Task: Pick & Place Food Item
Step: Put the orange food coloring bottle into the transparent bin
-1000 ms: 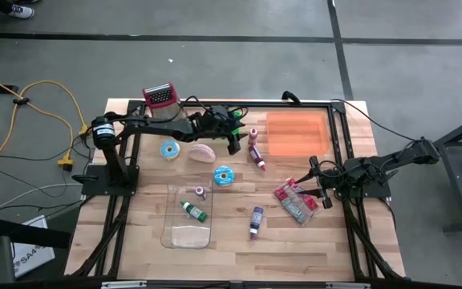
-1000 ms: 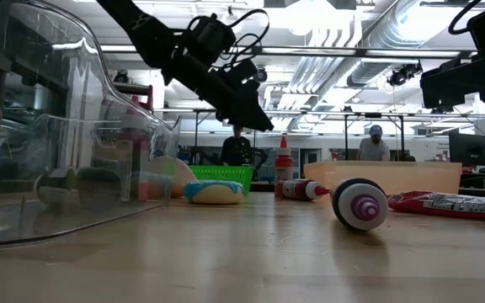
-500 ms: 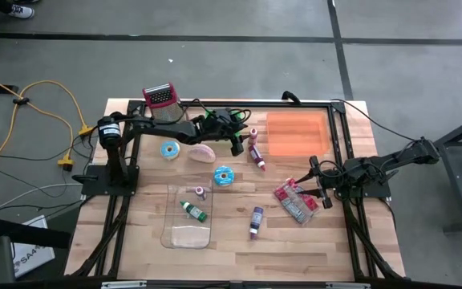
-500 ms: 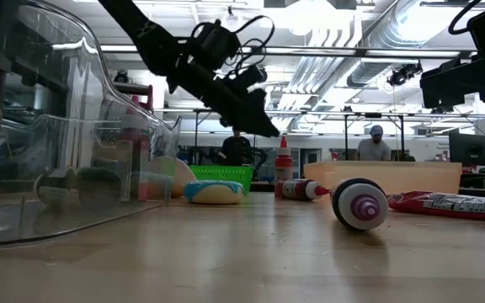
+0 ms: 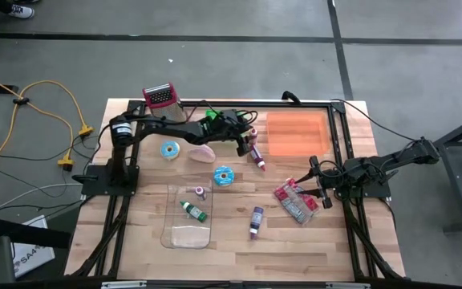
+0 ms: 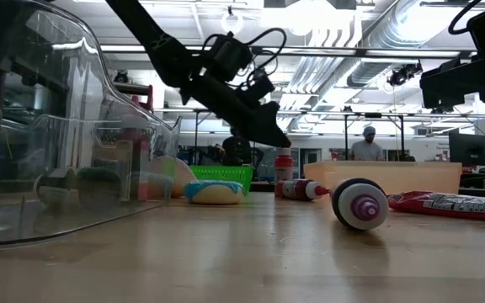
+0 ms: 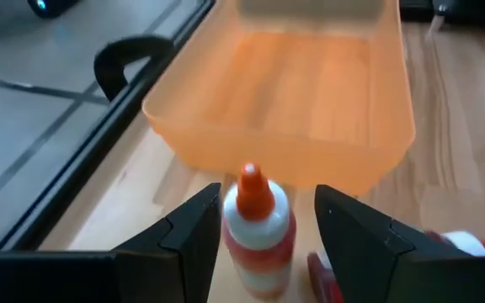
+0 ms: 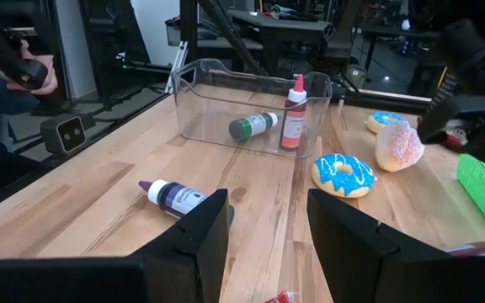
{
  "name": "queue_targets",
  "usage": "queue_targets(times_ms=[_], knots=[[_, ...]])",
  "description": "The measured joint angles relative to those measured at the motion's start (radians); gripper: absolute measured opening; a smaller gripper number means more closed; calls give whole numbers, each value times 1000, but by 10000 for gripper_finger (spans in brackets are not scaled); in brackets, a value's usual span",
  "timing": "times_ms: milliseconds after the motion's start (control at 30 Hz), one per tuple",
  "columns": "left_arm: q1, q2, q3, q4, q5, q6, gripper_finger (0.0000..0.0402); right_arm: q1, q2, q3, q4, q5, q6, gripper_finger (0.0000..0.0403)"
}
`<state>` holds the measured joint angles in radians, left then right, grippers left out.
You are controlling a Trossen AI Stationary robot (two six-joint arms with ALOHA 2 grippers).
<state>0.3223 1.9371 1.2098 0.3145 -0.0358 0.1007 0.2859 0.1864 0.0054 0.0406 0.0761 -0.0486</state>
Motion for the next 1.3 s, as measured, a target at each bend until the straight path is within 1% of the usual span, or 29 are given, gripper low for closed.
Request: queue_targets(times_ms=[267,733,1000,1133,1300], knots=[[4,43,44,-2,6,-3,183,0,4,0,0,-3,0,152],[18,43,46,-7,15,-1,183,0,6,0,0,-3,0,152],[17,43,46,-34,19,-45,183,0,6,0,0,-3,0,152],[18,43,46,-34,18,-46,172,0,6,0,0,-3,0,152],[18,43,46,-34,18,-47,145,0,6,0,0,-3,0,152]])
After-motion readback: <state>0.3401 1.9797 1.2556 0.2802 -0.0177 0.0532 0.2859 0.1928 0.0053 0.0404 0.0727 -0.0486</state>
